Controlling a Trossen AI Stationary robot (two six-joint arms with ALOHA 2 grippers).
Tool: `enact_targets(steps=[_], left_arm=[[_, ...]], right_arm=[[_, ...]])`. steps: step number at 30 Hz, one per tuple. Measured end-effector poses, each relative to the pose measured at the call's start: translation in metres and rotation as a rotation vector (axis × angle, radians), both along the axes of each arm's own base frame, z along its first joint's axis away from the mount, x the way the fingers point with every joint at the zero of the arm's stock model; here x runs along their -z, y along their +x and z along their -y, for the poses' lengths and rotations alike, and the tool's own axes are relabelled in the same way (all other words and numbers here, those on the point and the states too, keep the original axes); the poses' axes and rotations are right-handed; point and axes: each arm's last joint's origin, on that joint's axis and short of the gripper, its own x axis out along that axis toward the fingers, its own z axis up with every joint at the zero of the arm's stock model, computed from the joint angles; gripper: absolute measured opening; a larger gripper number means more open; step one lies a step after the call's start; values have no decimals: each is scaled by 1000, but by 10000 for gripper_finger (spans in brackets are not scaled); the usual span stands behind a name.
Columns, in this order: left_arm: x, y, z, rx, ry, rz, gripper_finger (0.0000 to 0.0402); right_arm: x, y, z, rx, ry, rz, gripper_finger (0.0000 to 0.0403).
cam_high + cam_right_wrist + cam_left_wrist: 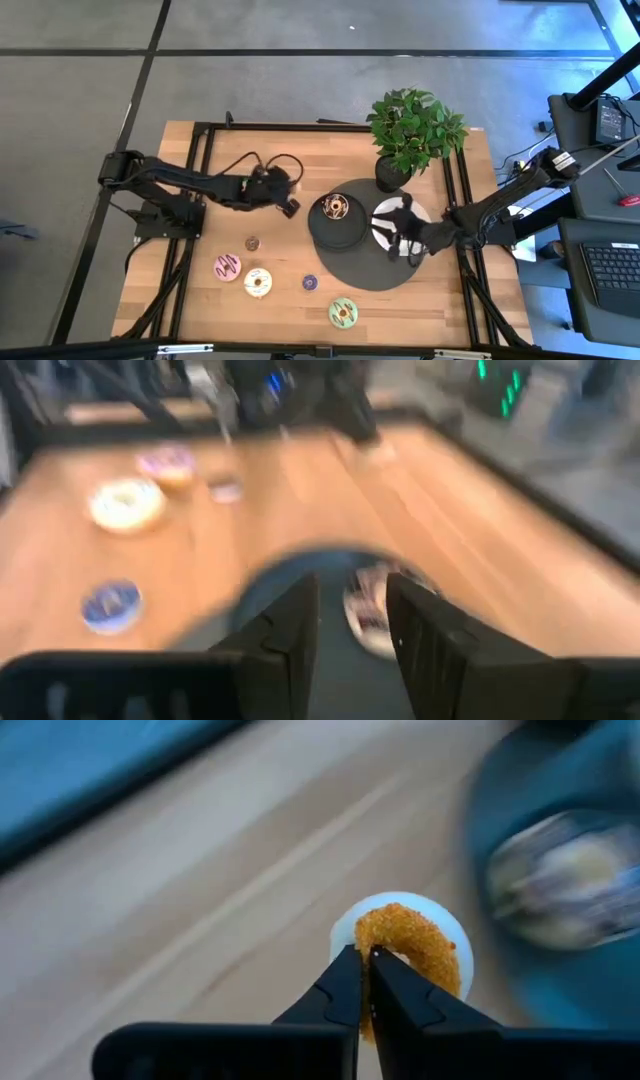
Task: Pick & Place donuts
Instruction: Put the small yellow donut on the white plate
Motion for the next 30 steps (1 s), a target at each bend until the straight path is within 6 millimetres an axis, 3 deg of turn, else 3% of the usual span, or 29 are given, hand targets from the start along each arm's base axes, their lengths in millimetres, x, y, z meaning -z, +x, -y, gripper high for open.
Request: enact_targets(steps=[5,10,16,21,26,30], left_arm=[[-22,20,21,186,132,205,7],[-39,26,35,241,264,317,8],[-41,26,41,264,299,317,7],[-39,25,41,266,302,293,7],[-37,24,40,202,372,241,7],[-38,22,44,159,431,215,8]], right_arm=[[-8,11,0,-14,-62,93,122],[-4,24,3,-2,-98,125,145],[1,43,4,-102,-160,119,216],[-12,64,1,-128,-243,110,263],[-24,90,3,42,-336,30,277],[-22,115,3,95,-383,-42,272]])
